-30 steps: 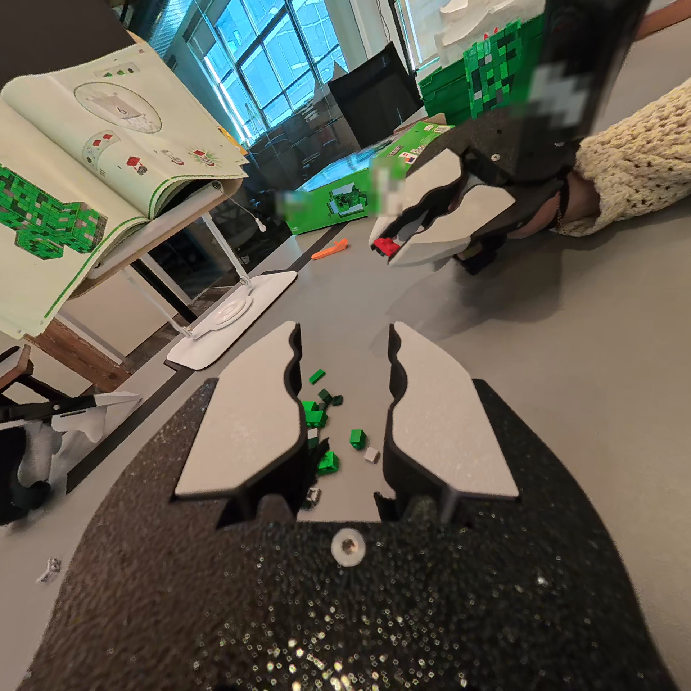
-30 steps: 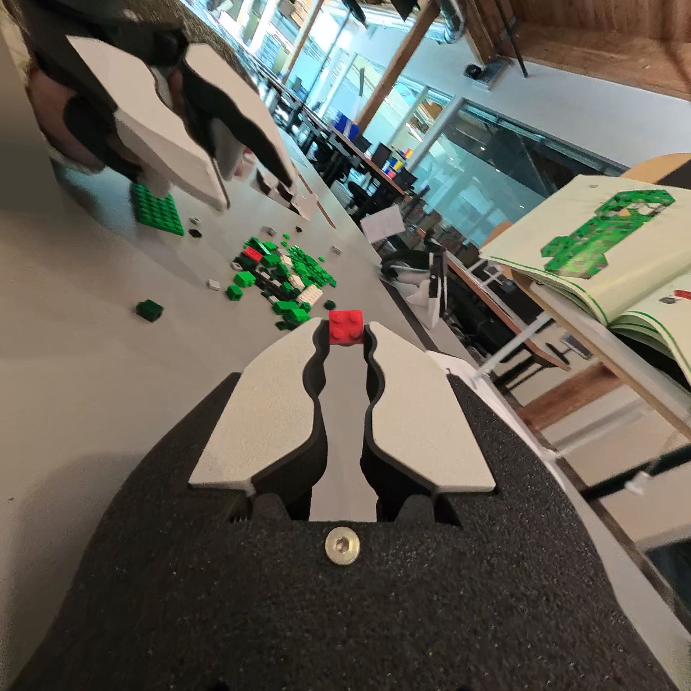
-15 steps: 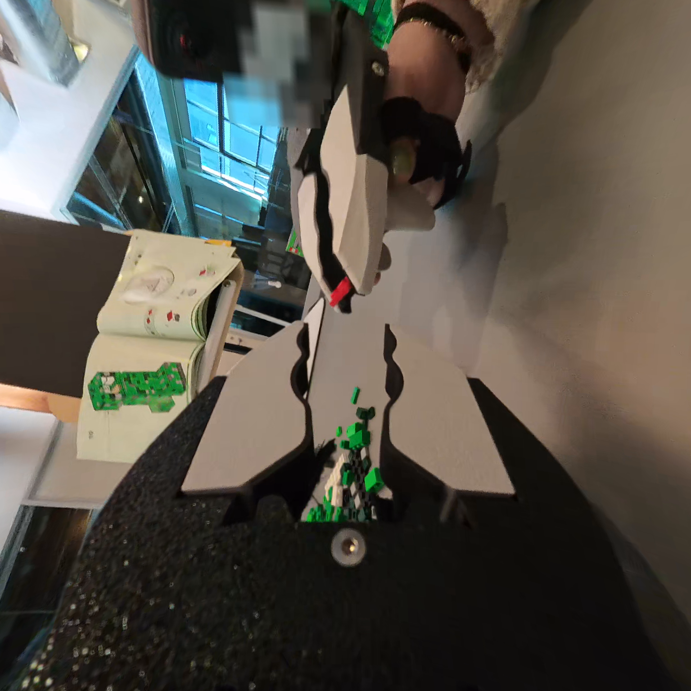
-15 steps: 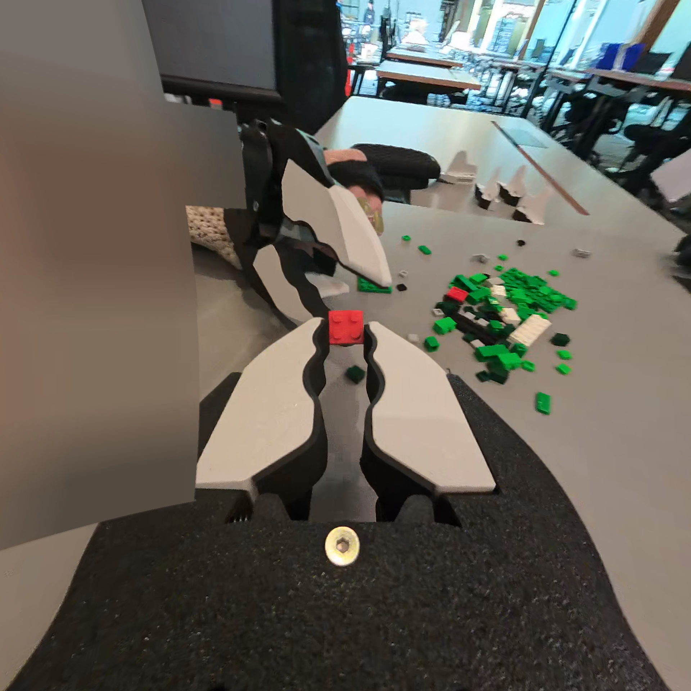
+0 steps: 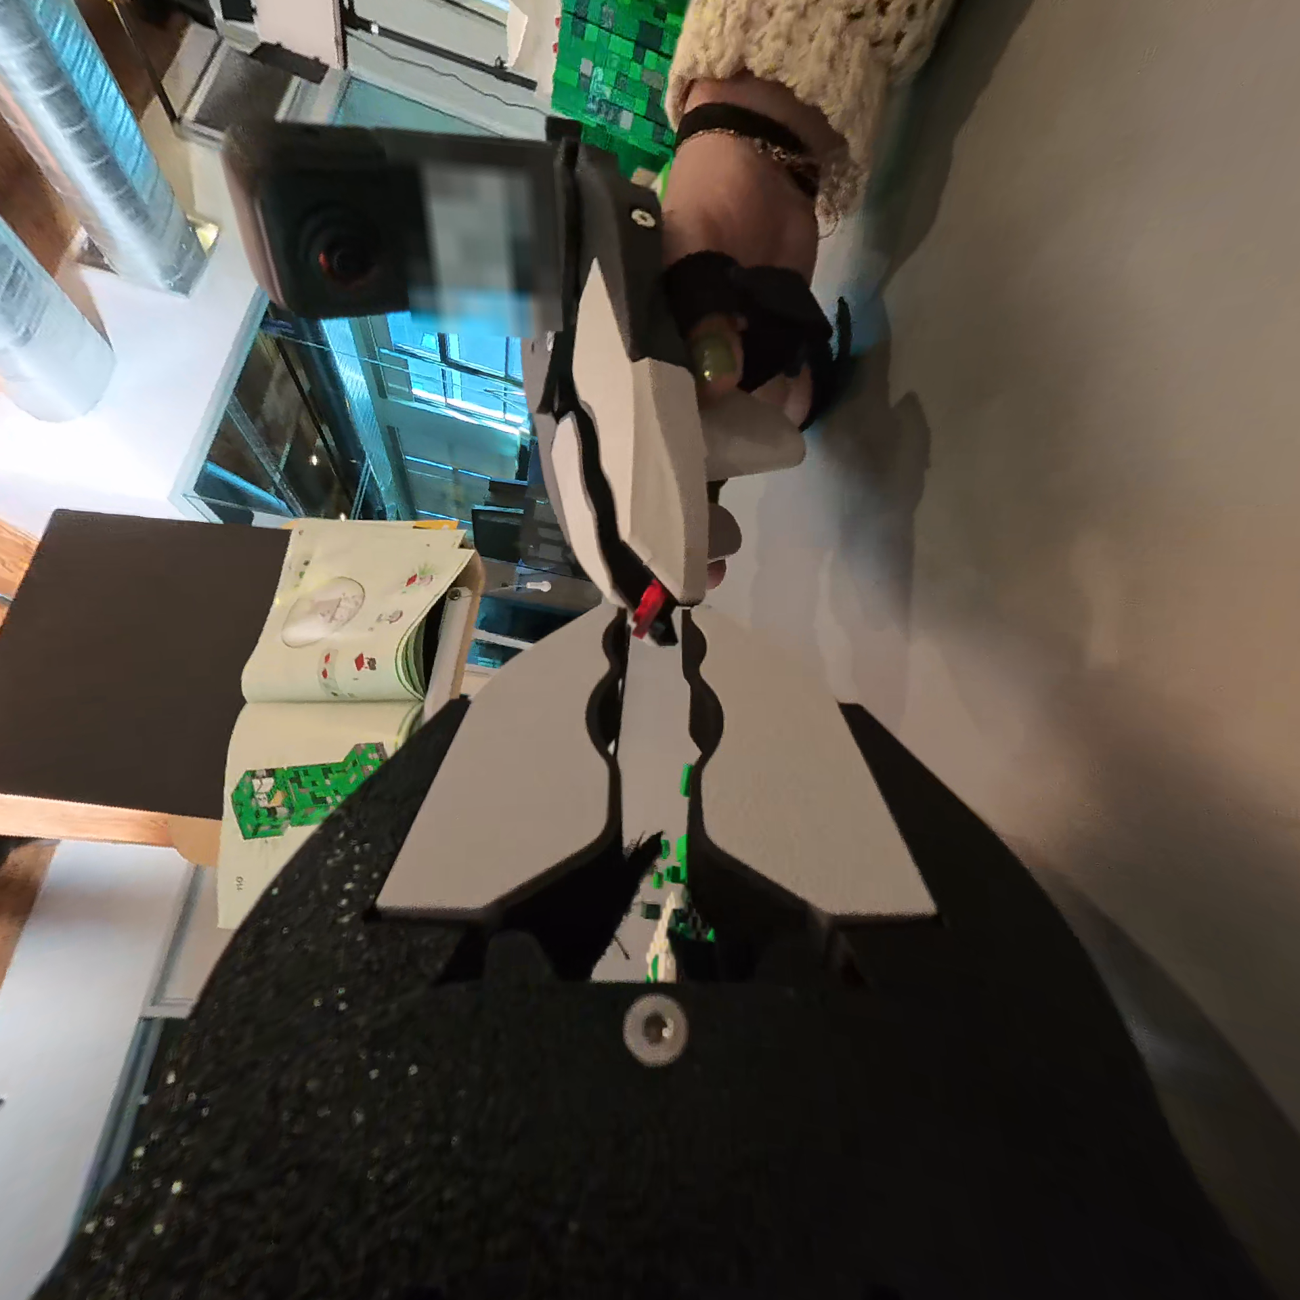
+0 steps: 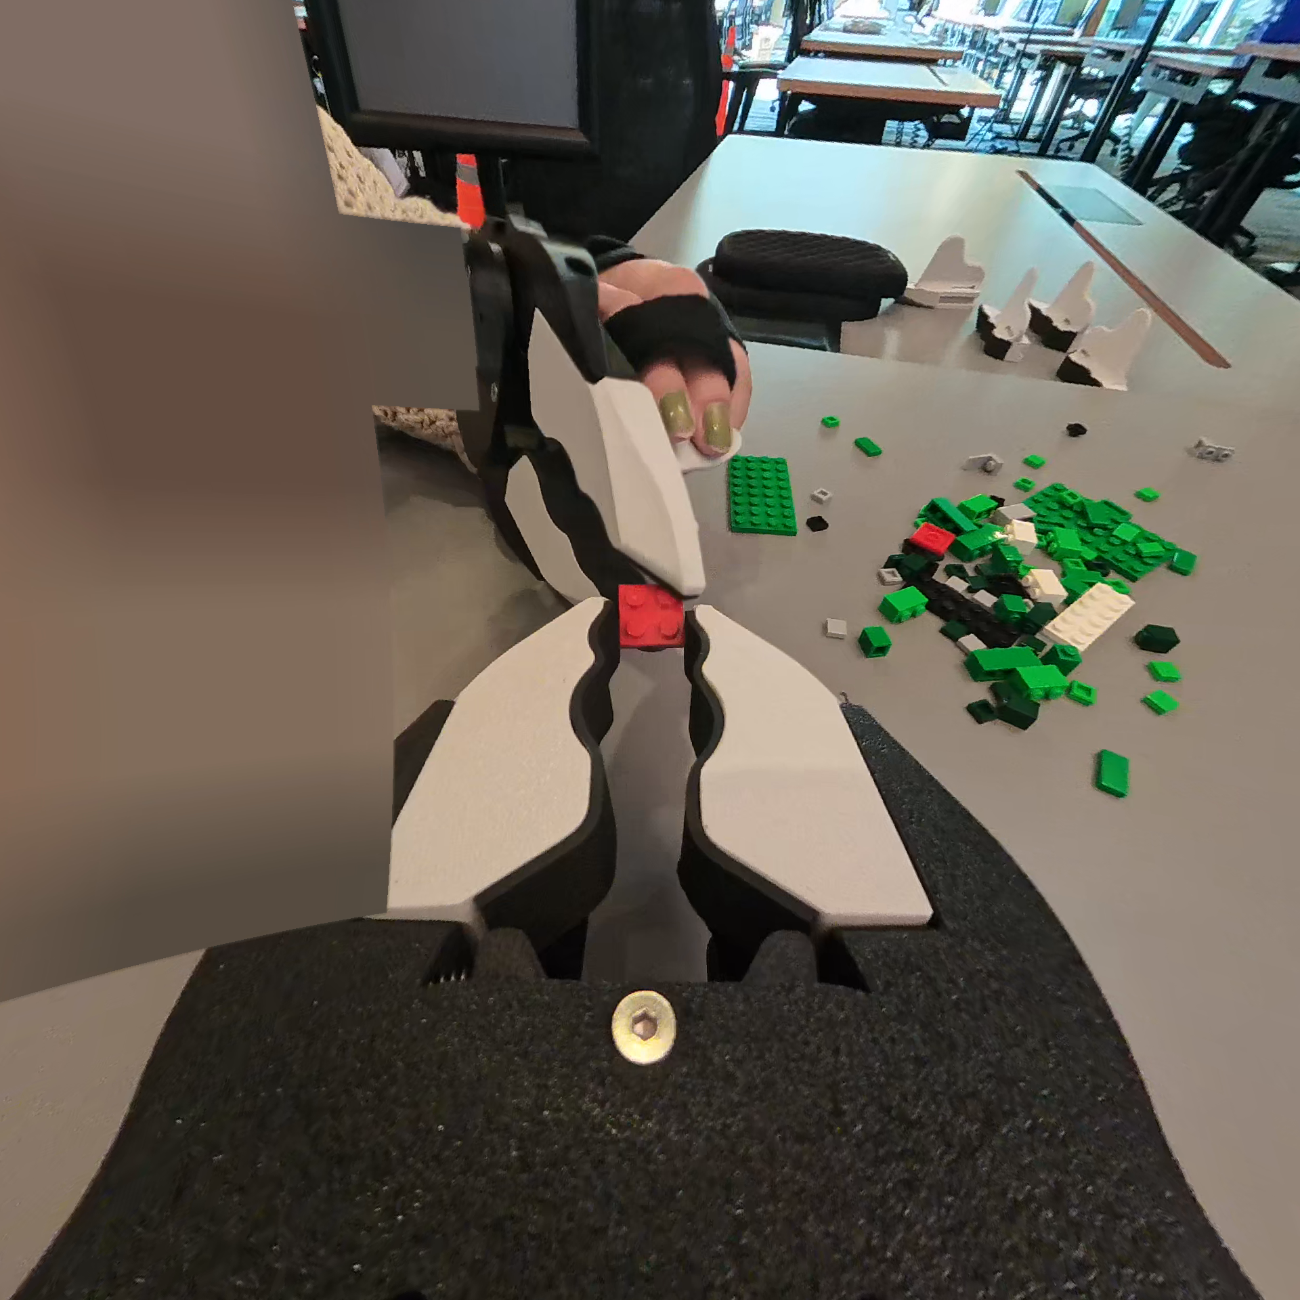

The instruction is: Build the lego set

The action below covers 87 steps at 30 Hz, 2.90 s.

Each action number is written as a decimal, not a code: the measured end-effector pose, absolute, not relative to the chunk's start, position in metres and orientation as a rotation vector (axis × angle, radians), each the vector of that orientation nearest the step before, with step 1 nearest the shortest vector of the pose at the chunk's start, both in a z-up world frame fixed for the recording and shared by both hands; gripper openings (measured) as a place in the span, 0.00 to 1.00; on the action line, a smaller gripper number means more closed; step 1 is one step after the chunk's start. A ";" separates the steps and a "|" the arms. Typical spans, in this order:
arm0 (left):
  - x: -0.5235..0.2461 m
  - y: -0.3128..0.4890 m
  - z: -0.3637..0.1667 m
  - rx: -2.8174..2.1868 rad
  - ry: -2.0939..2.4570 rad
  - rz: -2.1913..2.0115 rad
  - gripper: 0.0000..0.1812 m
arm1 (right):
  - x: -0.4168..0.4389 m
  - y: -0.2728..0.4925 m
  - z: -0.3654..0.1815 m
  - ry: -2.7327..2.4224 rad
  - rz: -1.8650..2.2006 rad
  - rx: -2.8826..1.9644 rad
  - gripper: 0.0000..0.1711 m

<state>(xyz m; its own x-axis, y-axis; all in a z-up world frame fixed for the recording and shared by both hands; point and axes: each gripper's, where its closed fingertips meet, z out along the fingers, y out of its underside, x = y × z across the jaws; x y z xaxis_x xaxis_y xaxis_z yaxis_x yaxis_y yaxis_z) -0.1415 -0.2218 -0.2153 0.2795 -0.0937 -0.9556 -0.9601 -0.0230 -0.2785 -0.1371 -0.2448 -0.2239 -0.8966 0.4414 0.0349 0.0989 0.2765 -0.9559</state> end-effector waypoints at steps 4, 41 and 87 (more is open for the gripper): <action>-0.141 -0.223 -0.218 -1.389 1.113 0.981 0.05 | -0.135 -0.246 -0.226 -2.287 1.656 -0.491 0.10; -0.152 -0.242 -0.223 -1.384 1.146 0.961 0.05 | -0.319 -0.200 -0.225 -1.780 0.959 -0.322 0.06; -0.147 -0.245 -0.236 -1.454 1.123 0.891 0.05 | -0.330 -0.232 -0.279 -2.664 0.962 -0.577 0.08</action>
<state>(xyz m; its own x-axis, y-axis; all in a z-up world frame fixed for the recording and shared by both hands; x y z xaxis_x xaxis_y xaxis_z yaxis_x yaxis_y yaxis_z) -0.1471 -0.2454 -0.2363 0.2836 -0.1802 -0.9419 -0.9582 -0.0137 -0.2859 -0.3296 -0.2324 -0.2787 -0.8903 0.4449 0.0977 0.2798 0.7034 -0.6535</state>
